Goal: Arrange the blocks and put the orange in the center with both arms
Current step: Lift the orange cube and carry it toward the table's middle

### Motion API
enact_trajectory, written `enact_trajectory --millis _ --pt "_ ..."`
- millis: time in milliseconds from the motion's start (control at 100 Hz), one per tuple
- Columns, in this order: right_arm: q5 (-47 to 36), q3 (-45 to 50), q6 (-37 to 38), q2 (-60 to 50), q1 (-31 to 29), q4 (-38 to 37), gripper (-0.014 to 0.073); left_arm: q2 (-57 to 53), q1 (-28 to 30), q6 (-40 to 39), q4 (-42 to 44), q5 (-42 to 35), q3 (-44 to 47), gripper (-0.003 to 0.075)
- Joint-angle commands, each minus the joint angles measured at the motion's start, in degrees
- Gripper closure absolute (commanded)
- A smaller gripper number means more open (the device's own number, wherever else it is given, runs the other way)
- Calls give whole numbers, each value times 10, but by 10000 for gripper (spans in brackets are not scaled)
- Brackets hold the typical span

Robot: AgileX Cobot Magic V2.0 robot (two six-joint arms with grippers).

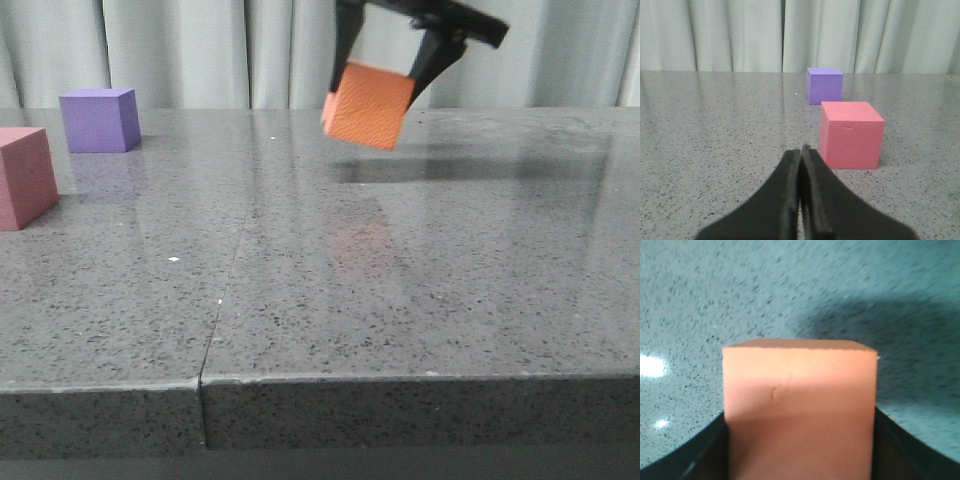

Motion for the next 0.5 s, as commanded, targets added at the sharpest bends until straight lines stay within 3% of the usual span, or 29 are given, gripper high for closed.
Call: enact_trajectory --millis 0,360,490 --pt "-5 -21 21 -21 10 -1 172 -18 -2 0 -1 -47 24 741" --pt "-16 -22 35 -4 17 8 164 -18 -2 0 -1 -47 24 741" --pt "-15 -22 35 -4 17 10 73 -18 -2 0 -1 -47 24 741"
